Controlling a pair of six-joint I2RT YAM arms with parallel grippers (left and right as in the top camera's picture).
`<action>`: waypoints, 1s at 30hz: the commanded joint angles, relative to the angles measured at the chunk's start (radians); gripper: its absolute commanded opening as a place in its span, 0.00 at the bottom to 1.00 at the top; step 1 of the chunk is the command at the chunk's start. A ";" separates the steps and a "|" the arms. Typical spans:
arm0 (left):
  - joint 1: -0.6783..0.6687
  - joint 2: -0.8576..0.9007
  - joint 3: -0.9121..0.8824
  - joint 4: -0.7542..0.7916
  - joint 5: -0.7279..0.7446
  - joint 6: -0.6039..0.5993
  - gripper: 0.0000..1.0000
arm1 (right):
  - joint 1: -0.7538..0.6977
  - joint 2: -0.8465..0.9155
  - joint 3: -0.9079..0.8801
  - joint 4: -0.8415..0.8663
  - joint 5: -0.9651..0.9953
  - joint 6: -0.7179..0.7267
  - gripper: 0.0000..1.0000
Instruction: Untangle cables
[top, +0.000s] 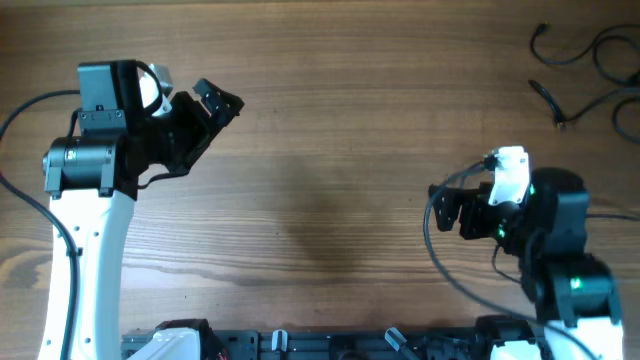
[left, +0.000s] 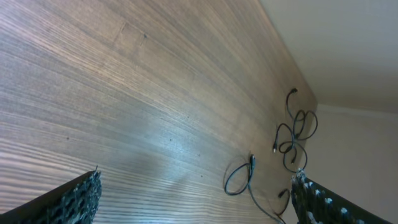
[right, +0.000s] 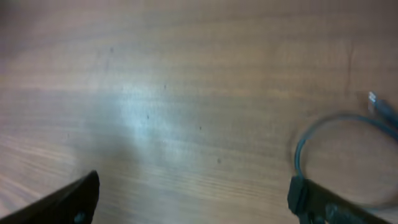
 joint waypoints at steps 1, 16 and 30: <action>-0.004 0.002 0.001 0.002 -0.005 0.023 1.00 | 0.003 -0.095 -0.113 0.117 -0.060 -0.151 1.00; -0.004 0.002 0.001 0.002 -0.005 0.023 1.00 | 0.002 -0.513 -0.286 0.299 0.005 -0.244 0.99; -0.004 0.002 0.001 0.002 -0.005 0.023 1.00 | 0.002 -0.713 -0.505 0.477 0.038 -0.180 1.00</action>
